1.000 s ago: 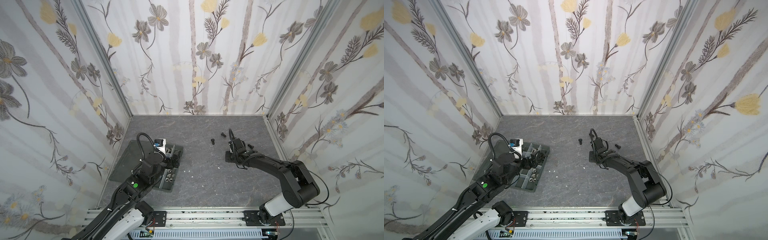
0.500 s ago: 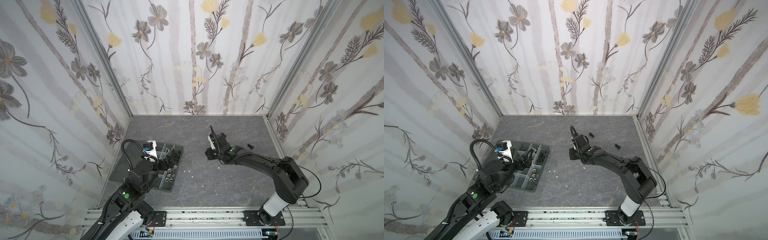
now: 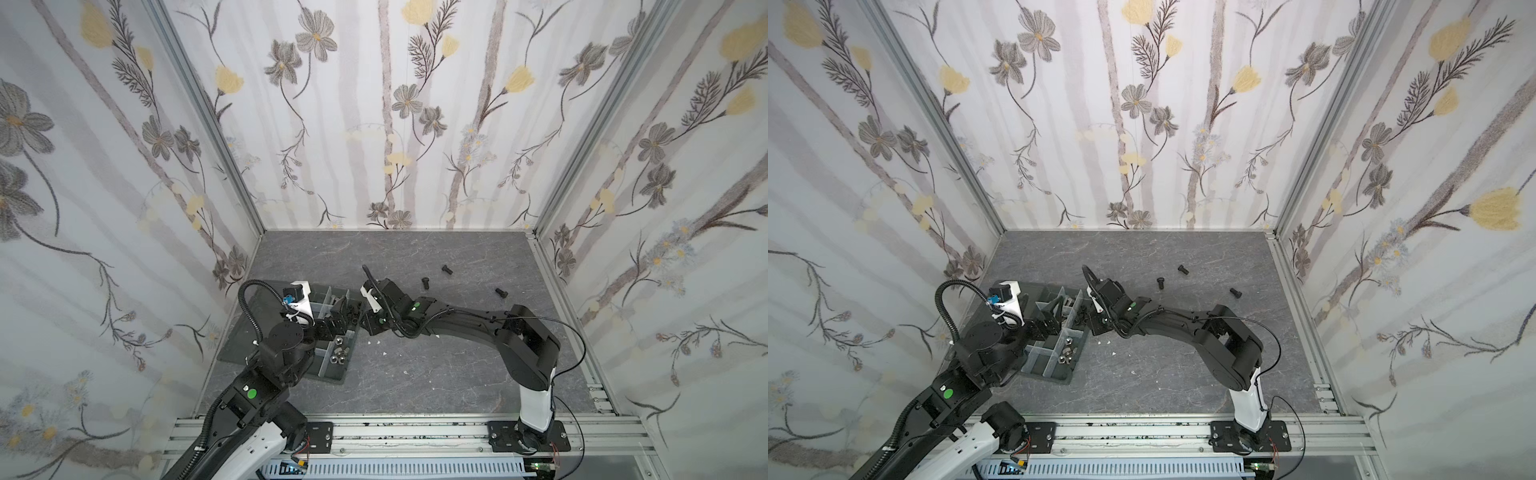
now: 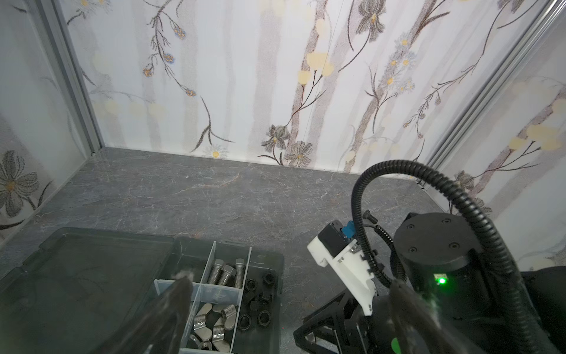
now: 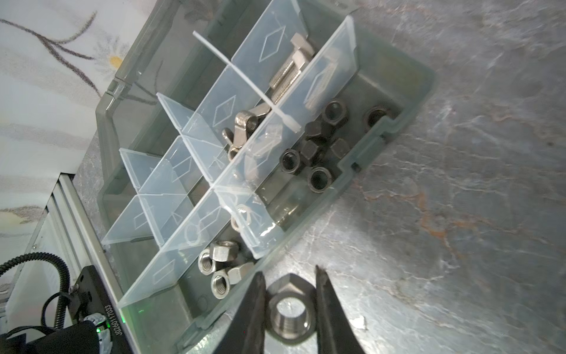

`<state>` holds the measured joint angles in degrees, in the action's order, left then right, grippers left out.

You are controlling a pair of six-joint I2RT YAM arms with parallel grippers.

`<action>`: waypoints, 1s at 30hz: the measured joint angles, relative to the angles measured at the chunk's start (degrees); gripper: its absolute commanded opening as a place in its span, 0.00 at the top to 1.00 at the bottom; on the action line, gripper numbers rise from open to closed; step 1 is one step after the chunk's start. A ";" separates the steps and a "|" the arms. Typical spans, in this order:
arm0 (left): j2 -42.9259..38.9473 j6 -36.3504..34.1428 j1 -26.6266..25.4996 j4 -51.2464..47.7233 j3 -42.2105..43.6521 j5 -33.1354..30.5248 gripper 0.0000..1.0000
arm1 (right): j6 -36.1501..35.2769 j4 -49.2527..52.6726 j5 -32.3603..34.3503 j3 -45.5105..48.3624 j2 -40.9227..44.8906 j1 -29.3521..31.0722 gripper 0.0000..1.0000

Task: Sort the screws and nuts into containers
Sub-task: 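Carry the hex nut with the right gripper over the organizer box, then open the right gripper to drop the hex nut into a compartment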

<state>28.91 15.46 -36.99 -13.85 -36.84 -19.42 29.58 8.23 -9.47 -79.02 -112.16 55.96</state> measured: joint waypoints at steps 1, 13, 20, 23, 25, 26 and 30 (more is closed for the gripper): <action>-0.04 0.00 0.00 -0.02 0.00 0.00 0.00 | 0.37 -0.15 -0.50 -0.42 -0.59 0.48 0.83; -0.76 0.00 0.00 0.13 0.09 0.17 0.00 | 2.95 -1.68 -5.27 -4.96 -5.64 4.04 0.82; -0.85 -0.02 0.02 0.13 0.11 0.20 0.00 | 3.89 -2.29 -5.64 -6.08 -6.40 4.35 0.59; -0.81 -0.02 0.02 0.13 0.11 0.50 0.00 | 4.02 -2.51 -5.62 -6.16 -6.40 4.39 0.53; -0.57 -0.02 0.02 0.13 0.11 1.09 0.00 | 4.04 -2.47 -5.60 -6.16 -6.40 4.39 0.51; -0.31 -0.02 0.02 0.11 0.11 1.20 0.01 | 4.04 -2.47 -5.60 -6.16 -6.38 4.37 0.51; 1.05 -0.04 0.02 -0.07 -0.17 1.66 0.02 | 4.02 -2.49 -5.53 -5.75 -5.42 4.15 0.50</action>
<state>29.95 15.42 -36.97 -13.91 -37.01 -17.76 33.61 5.74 -15.00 -84.77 -117.58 60.12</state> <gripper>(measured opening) 0.983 0.495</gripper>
